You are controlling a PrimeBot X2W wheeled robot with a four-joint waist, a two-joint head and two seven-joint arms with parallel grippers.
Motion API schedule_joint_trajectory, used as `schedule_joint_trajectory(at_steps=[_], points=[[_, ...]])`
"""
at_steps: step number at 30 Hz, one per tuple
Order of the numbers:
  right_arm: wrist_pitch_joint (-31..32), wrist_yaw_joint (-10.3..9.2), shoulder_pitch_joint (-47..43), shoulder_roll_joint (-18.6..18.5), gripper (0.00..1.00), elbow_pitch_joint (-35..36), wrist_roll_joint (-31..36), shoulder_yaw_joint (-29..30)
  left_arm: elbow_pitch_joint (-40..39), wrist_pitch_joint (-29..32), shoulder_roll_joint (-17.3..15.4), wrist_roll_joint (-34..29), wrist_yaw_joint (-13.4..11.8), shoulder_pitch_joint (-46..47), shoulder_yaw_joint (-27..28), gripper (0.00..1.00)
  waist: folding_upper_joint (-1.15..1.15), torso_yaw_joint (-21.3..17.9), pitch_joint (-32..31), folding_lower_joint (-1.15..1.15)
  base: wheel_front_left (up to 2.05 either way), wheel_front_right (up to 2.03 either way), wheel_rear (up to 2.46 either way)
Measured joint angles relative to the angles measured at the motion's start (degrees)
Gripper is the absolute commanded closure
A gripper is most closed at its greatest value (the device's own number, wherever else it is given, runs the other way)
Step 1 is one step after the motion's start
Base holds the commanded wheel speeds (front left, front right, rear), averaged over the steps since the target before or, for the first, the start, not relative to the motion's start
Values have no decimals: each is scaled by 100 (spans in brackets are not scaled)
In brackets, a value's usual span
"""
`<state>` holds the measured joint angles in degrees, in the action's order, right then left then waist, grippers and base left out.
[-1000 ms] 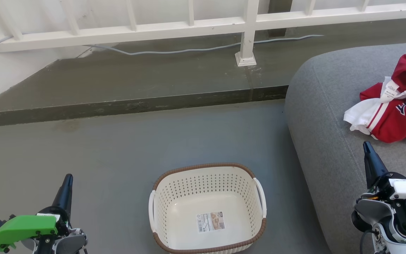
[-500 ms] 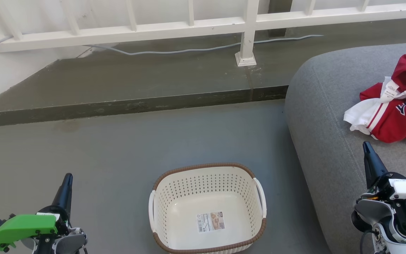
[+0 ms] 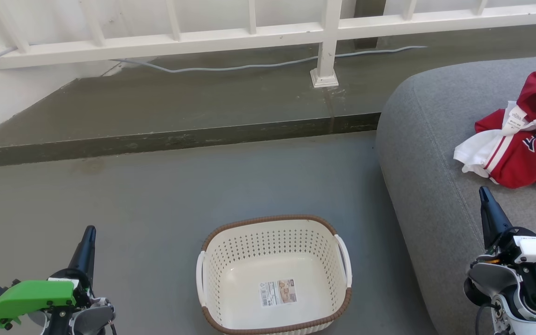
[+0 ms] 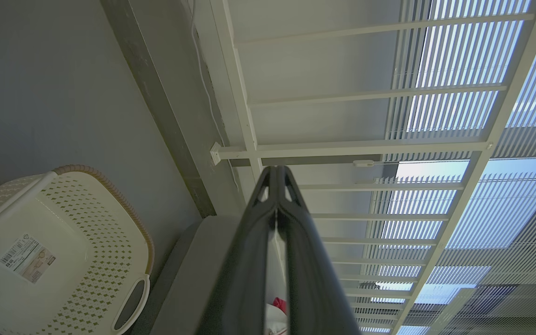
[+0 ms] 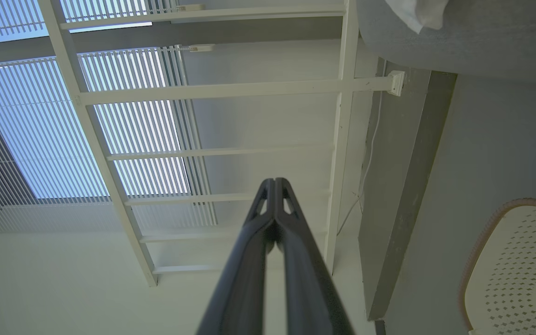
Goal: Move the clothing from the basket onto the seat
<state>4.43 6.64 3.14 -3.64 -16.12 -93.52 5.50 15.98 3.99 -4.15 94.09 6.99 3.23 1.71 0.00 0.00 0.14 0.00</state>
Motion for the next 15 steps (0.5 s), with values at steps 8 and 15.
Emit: schedule_joint_trajectory(at_steps=[8, 15], points=[[19, 7, 0, 1, 100, 0, 0, 2, 3, 1, 2, 0, 0, 1, 2, 100, 0, 0, 0, 0, 0, 0, 0], [20, 8, 0, 2, 100, 0, 0, 3, 5, 1, 2, 0, 0, 1, 3, 100, 0, 0, 0, 0, 0, 0, 0]])
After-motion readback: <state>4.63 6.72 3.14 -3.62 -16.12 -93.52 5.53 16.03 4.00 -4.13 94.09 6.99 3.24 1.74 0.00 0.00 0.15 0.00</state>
